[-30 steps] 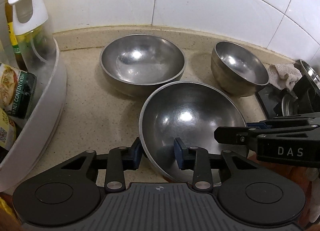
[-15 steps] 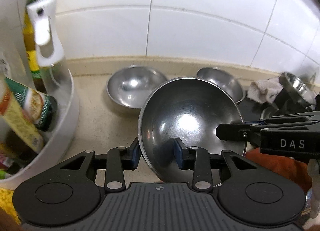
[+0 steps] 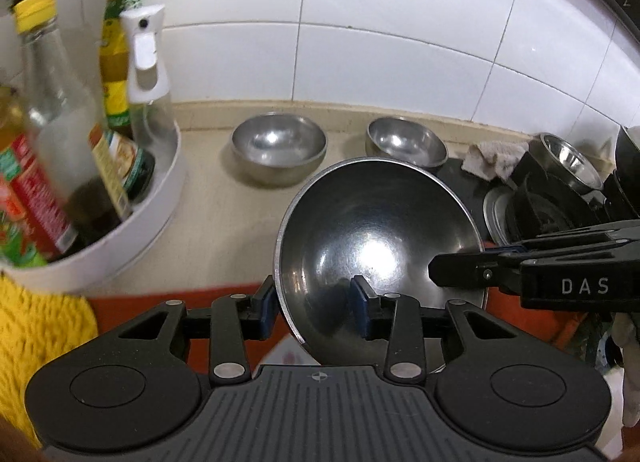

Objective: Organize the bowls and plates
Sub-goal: 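Carry the steel bowl with both grippers and lower it onto the plate stack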

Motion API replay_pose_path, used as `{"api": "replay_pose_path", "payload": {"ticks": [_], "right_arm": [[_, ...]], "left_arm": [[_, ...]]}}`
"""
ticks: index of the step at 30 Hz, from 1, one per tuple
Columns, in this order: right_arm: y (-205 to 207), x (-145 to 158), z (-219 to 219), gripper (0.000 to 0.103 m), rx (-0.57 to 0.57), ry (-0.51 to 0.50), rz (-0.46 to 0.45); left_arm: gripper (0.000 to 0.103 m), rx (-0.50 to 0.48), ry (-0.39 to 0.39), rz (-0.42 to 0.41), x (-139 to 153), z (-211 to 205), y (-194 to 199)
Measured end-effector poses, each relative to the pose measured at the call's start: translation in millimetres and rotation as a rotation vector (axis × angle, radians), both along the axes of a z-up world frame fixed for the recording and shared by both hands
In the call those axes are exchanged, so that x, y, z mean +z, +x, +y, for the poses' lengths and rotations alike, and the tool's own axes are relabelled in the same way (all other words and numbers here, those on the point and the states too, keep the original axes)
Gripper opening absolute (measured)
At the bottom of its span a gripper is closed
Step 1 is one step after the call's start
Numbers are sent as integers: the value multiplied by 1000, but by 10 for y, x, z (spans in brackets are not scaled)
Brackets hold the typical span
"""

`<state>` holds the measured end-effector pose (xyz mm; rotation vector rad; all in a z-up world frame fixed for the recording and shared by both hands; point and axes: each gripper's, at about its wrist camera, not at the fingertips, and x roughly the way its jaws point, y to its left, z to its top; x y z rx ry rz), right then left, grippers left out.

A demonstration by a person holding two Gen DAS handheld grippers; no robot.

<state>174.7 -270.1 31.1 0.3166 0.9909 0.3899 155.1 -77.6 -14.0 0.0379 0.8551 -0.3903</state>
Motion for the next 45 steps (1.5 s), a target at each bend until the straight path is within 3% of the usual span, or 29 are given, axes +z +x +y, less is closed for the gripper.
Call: {"api": "replay_pose_path", "payload": {"ticks": [11, 23, 33, 45], "right_arm": [[-405, -192, 160, 15, 66, -13, 123], [-429, -437, 209, 15, 92, -13, 257], [-265, -456, 171, 20, 70, -3, 265], [-269, -381, 140, 31, 127, -55, 264]], "left_arm": [[48, -11, 34, 74, -213, 92, -373], [48, -27, 43, 130, -368, 129, -346], [49, -52, 38, 179, -477, 124, -164], [56, -91, 76, 181, -418, 240, -33]]}}
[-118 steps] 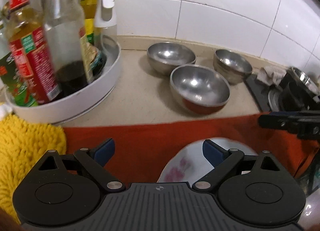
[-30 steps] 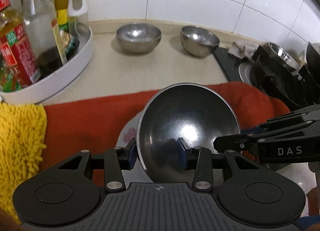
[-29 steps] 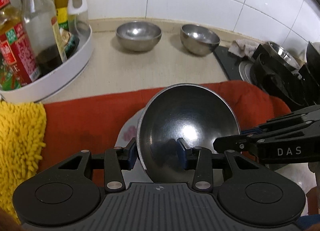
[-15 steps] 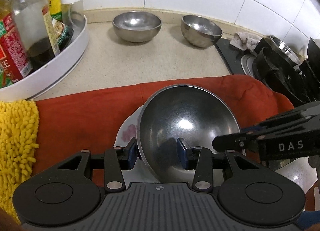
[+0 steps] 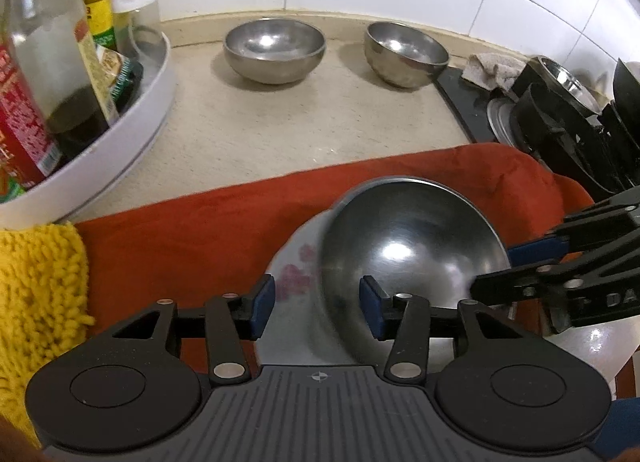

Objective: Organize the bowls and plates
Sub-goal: 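Carry the steel bowl with both grippers and lower it onto the plate stack, then open both grippers and lift them off the bowl rim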

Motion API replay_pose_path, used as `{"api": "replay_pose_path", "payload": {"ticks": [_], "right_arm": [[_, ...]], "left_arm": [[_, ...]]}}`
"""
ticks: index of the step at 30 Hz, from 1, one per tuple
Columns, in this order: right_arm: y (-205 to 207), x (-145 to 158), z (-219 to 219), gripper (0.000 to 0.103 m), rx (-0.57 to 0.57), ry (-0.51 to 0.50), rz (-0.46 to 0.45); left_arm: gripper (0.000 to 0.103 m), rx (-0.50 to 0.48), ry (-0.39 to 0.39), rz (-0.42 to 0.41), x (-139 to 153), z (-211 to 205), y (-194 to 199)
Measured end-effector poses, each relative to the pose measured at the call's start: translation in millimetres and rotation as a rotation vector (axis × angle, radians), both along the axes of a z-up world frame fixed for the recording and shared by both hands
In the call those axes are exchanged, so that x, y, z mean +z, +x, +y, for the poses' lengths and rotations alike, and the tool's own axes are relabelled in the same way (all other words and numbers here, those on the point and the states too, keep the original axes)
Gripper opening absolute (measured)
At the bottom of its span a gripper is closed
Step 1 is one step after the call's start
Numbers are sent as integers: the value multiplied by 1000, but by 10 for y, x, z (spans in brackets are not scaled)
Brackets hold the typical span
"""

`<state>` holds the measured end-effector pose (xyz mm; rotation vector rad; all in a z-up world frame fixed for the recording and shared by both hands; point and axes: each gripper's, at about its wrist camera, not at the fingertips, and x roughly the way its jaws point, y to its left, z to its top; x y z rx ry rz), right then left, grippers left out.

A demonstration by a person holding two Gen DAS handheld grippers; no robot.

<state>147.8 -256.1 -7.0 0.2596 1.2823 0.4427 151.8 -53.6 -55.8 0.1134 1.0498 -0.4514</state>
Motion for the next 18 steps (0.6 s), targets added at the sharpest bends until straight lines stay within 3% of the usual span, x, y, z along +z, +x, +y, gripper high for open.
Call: {"api": "replay_pose_path", "payload": {"ticks": [14, 18], "right_arm": [[265, 235, -265, 33, -48, -16, -60], [397, 309, -271, 33, -53, -14, -98]], "left_arm": [[62, 15, -63, -65, 331, 86, 338], [62, 29, -78, -119, 486, 107, 437]]}}
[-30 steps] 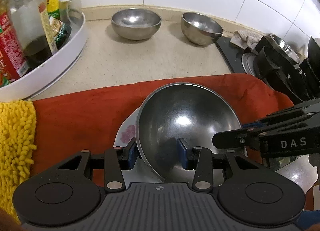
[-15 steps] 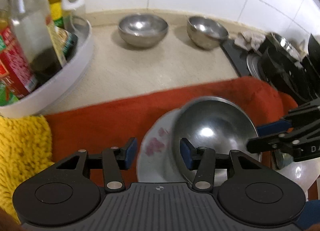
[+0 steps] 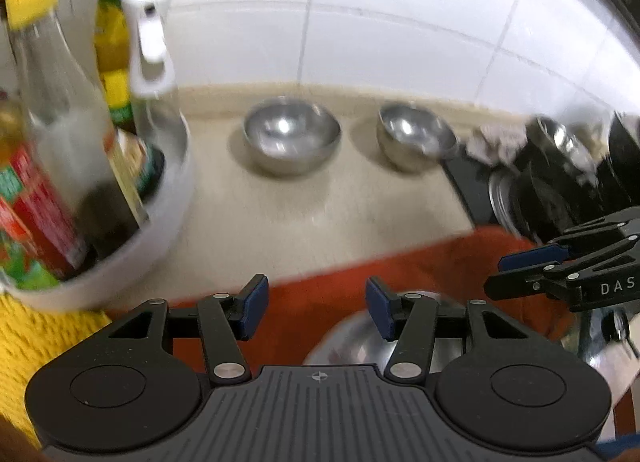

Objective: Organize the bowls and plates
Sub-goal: 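Open both grippers and lift them off the bowl rim, then move both grippers to the steel bowl beside the spice rack and grasp its rim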

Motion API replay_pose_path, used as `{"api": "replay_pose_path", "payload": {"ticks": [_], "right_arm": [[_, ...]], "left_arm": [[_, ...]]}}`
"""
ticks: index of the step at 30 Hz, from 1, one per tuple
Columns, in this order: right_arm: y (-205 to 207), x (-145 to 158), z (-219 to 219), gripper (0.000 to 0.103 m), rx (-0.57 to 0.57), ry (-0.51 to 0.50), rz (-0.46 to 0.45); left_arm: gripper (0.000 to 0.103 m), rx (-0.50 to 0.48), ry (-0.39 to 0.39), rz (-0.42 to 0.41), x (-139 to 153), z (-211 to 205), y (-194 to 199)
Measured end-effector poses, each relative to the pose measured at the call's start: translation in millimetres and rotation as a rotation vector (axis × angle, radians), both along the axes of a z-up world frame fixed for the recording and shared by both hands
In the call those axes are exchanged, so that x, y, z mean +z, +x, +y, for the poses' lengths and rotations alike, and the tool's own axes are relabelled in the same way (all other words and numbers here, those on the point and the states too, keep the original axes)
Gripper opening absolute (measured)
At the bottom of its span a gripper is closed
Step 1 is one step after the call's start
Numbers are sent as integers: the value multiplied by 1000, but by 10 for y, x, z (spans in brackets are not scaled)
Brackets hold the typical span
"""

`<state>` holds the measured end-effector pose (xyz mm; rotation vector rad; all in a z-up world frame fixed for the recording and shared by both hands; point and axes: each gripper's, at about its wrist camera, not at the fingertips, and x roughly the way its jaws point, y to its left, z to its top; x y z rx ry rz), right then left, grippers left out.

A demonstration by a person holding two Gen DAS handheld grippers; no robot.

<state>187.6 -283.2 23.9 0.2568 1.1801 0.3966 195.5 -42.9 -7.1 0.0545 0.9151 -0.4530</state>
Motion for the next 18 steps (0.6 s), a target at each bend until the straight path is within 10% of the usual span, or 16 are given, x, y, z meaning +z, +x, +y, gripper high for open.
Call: {"api": "replay_pose_path", "payload": {"ticks": [8, 18], "right_arm": [[695, 60, 63, 33, -55, 22, -110], [1054, -189, 95, 33, -53, 24, -69]], "left_arm": [[62, 128, -53, -18, 3, -131, 612], [58, 61, -3, 46, -224, -245, 683]]}}
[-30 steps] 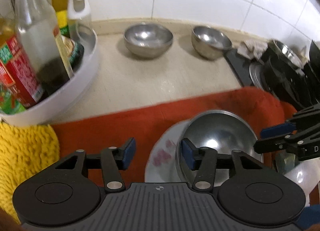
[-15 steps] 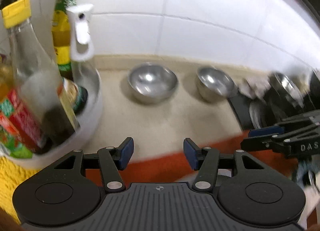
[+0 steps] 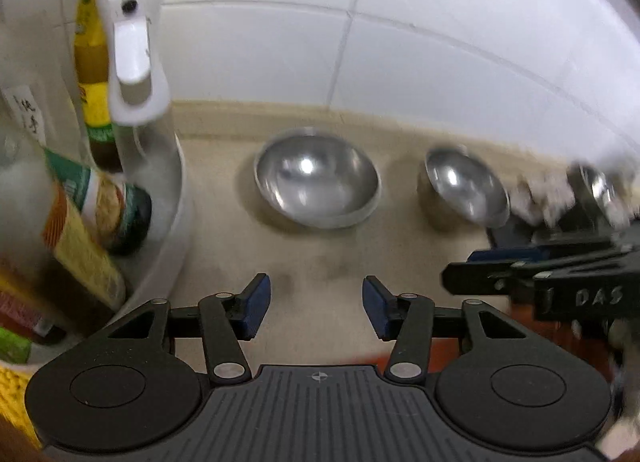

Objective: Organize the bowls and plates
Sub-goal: 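Move both grippers to the steel bowl beside the spice rack and grasp its rim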

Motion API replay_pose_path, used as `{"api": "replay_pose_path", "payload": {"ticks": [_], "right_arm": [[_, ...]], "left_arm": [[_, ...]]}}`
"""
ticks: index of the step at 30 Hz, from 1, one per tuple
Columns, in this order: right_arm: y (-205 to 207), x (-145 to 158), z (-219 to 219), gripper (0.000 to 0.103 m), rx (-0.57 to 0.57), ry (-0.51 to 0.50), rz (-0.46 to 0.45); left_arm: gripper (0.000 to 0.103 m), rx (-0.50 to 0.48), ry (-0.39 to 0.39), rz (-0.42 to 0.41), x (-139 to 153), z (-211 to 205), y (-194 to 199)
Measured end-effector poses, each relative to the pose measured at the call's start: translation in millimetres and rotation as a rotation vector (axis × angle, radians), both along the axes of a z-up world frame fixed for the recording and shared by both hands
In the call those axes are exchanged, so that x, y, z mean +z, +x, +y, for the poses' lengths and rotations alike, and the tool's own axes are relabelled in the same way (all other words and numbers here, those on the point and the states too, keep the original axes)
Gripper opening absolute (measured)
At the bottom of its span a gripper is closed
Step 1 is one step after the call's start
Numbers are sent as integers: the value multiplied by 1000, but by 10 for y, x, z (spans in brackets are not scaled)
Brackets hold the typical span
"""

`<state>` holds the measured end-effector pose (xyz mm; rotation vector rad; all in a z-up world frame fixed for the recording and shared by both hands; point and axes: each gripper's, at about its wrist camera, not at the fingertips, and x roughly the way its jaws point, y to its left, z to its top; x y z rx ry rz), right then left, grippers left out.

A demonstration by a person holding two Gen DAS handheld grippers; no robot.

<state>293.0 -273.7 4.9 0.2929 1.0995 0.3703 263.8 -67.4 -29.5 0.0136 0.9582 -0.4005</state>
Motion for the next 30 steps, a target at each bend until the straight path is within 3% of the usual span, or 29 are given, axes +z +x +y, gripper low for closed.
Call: {"api": "replay_pose_path", "payload": {"ticks": [4, 9, 12, 14, 15, 17, 20, 22, 24, 25, 26, 27, 30], "right_arm": [[-419, -36, -62, 33, 77, 24, 79], [-914, -74, -97, 34, 73, 65, 192], [-1059, -183, 10, 38, 95, 91, 232], [-1092, -247, 55, 39, 94, 102, 239], [-1107, -271, 62, 39, 87, 107, 244], [-1154, -300, 61, 39, 78, 89, 254], [-1272, -255, 40, 39, 77, 81, 238], [-1310, -263, 78, 35, 93, 97, 231], [-1334, -348, 78, 16, 93, 109, 255], [-1345, -404, 63, 14, 86, 122, 276], [-1348, -454, 50, 13, 74, 157, 295], [-1344, -467, 28, 13, 56, 173, 303], [-1241, -395, -52, 12, 10, 163, 258]], "left_arm": [[59, -69, 41, 59, -72, 144, -417], [58, -101, 42, 106, -98, 213, -830], [60, -139, 22, 105, -90, 195, -940], [60, -106, 6, 98, -62, 265, -954], [60, -95, -15, 154, -32, 315, -951], [61, -82, -57, 140, 48, 419, -985], [66, -152, -99, 157, 90, 387, -1125], [65, -215, -116, 224, -46, 275, -1180], [54, -240, -85, 321, -283, 121, -1182], [52, -244, -93, 363, -383, 79, -1183], [54, -237, -110, 339, -370, 63, -1189], [49, -239, -97, 329, -347, 29, -1165], [49, -218, -121, 254, -189, 24, -976]]}}
